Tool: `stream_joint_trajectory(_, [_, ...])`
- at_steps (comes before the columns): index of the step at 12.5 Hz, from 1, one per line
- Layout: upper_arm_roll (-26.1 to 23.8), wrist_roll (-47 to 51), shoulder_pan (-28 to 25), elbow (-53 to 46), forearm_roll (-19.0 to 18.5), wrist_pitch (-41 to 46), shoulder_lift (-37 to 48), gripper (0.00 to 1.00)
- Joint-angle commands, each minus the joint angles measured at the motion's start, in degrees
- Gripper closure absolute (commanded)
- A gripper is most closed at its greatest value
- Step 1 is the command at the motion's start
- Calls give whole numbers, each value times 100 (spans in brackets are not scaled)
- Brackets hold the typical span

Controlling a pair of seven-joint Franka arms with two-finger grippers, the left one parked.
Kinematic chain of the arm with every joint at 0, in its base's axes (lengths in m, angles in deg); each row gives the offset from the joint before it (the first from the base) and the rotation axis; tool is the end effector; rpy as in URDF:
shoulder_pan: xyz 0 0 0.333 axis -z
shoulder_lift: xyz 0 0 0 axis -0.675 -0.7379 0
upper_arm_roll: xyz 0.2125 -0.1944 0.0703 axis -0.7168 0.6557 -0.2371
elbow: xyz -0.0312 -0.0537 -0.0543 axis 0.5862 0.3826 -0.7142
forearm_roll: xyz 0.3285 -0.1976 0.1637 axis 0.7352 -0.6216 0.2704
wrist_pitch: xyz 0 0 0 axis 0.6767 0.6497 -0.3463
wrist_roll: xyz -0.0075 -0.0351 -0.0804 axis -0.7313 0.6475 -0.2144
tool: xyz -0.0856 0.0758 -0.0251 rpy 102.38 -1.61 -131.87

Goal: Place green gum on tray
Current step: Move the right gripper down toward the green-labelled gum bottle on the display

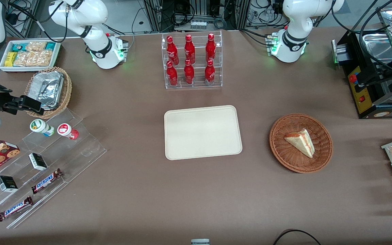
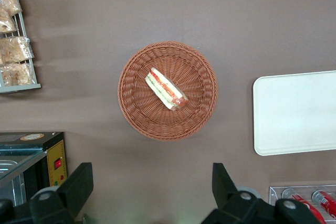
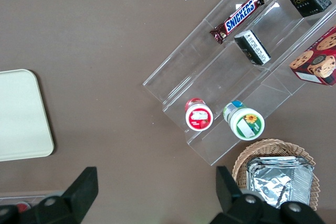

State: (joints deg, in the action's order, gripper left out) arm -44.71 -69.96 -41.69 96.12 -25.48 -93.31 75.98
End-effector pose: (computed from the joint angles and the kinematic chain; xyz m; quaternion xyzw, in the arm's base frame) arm 0.5763 -0.0312 0.5639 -0.9987 0.0377 0.0322 0.0121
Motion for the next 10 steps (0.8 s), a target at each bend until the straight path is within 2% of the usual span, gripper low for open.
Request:
stream_joint_trajectory(1, [38, 32, -15, -82, -62, 47, -57, 0])
stream_joint_trajectory(3, [38, -56, -15, -21, -62, 99, -49, 0])
stream_joint_trajectory(6, [46, -213, 142, 689, -202, -311, 170, 0])
stream_joint_trajectory(10, [46, -2284, 766, 1885, -212, -1717, 478, 0])
